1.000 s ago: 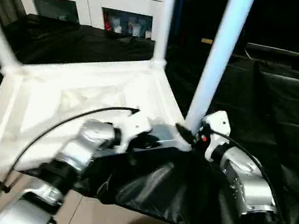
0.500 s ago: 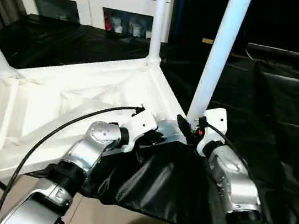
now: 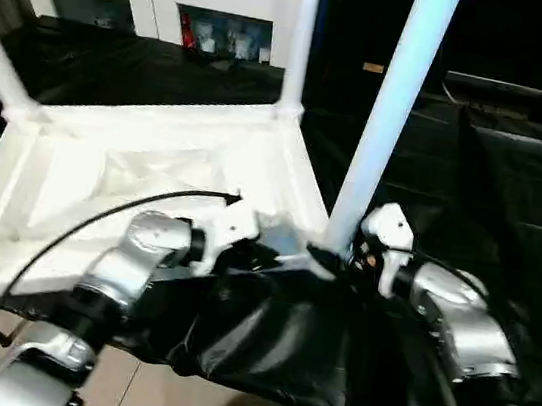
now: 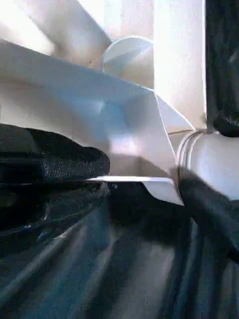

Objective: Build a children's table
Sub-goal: Rotate leg to tighten

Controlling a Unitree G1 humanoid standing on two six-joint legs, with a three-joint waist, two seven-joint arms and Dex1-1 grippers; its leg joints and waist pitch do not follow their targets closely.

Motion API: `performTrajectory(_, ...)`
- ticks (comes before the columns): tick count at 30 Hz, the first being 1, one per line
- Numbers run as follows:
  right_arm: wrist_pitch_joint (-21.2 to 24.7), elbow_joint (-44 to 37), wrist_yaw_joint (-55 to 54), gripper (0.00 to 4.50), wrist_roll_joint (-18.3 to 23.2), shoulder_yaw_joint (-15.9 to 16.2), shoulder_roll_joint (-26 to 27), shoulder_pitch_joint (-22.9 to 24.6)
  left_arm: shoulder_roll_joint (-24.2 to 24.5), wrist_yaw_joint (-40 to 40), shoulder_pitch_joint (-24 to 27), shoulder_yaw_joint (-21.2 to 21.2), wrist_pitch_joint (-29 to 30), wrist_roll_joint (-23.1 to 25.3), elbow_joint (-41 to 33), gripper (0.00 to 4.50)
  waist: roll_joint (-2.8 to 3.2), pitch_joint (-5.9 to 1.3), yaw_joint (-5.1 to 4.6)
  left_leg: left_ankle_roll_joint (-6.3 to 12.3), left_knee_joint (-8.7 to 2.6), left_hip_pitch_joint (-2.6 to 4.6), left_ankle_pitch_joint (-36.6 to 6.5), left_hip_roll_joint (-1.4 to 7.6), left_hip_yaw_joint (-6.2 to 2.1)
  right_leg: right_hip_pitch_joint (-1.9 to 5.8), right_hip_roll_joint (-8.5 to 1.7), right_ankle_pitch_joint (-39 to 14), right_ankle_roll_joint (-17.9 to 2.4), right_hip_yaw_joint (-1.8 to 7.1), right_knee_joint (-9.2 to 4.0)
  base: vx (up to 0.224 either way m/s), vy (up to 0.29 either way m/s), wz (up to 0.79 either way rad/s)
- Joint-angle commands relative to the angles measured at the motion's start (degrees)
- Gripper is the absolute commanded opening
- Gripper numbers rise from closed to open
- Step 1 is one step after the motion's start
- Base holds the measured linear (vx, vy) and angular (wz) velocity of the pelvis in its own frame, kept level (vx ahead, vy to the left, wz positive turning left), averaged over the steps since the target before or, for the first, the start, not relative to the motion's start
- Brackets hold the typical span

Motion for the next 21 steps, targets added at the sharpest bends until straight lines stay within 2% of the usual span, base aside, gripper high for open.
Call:
performTrajectory(1,0.0,-0.1,7.6,3.05,1.8,4.0,-0.9,1.0,0.2,-1.7,-0.5,0.4,-0.5,-2.4,-1.5,0.00,-0.98,-3.48,0.44,6.13,-3.54,0.50,-7.7,3.00,-0.90,2.86,-3.36,-1.9,-16.9,1.46,-3.24,0.000,0.000,0.00)
performTrajectory(3,0.6,-0.4,10.2,2.89,2.4,4.4,-1.9,1.0,0.6,-2.4,-0.6,0.4,-0.5,-2.6,-1.4,0.00,-0.90,-3.36,0.55,5.58,-3.63,0.53,-8.6,3.06,-0.93,2.78,-3.37,-3.6,-16.8,1.46,-3.40,0.000,0.000,0.00)
performTrajectory(6,1.0,0.2,12.8,2.89,2.6,4.9,-2.7,0.7,0.9,-3.3,-0.5,0.5,-0.4,-3.0,-1.4,0.00,-0.94,-3.36,0.80,4.79,-3.69,0.69,-9.4,3.11,-0.92,2.67,-3.37,-5.1,-16.6,1.52,-3.50,0.000,0.000,0.00)
performTrajectory(8,1.1,0.6,13.7,2.55,2.4,5.3,-3.1,0.5,1.1,-4.2,-0.3,0.4,0.0,-3.4,-1.8,0.00,-1.04,-3.42,0.98,4.53,-3.66,0.65,-8.9,3.06,-0.96,2.72,-3.44,-5.3,-16.3,1.53,-3.46,0.000,0.000,0.00)
performTrajectory(14,0.7,1.2,15.9,2.19,2.8,6.0,-3.4,0.3,1.6,-4.6,0.3,0.6,0.2,-3.2,-2.1,0.00,-1.43,-3.51,1.39,5.15,-3.52,0.58,-7.2,3.04,-0.93,2.70,-3.46,-4.3,-16.1,1.50,-3.21,0.000,0.000,0.00)
performTrajectory(17,0.7,1.0,15.9,2.03,2.7,6.2,-3.0,0.7,1.7,-4.0,0.9,0.6,0.2,-3.1,-2.4,0.00,-1.07,-3.53,1.48,5.05,-3.51,0.58,-7.4,3.04,-0.97,2.68,-3.47,-4.3,-16.0,1.50,-3.23,0.000,0.000,0.00)
performTrajectory(18,0.7,0.8,15.8,2.03,2.7,6.3,-2.8,0.8,1.7,-3.8,1.1,0.6,0.3,-3.0,-2.4,0.00,-1.16,-3.56,1.44,5.03,-3.52,0.60,-7.4,3.06,-0.95,2.69,-3.43,-4.1,-16.0,1.48,-3.25,0.000,0.000,0.00)
performTrajectory(19,1.2,0.3,15.5,2.01,2.9,6.3,-2.7,1.2,1.6,-3.5,1.2,0.6,0.4,-2.9,-2.6,0.00,-0.90,-3.51,1.42,4.95,-3.54,0.58,-7.7,3.03,-0.97,2.63,-3.38,-4.2,-16.1,1.48,-3.27,0.000,0.000,0.00)
performTrajectory(20,1.6,-0.3,15.1,2.01,3.1,6.2,-2.5,1.5,1.4,-3.0,1.2,0.7,0.5,-2.8,-2.6,0.00,-1.06,-3.53,1.39,4.74,-3.57,0.66,-8.1,3.03,-0.95,2.65,-3.34,-4.5,-16.0,1.46,-3.33,0.000,0.000,0.00)
performTrajectory(21,2.0,-1.0,14.6,1.99,3.3,6.1,-2.2,2.1,1.0,-1.8,1.1,0.7,0.9,-2.5,-2.5,0.00,-0.61,-3.54,1.46,4.49,-3.59,0.73,-8.4,3.03,-0.96,2.60,-3.30,-4.4,-16.0,1.48,-3.44,0.000,0.000,0.00)
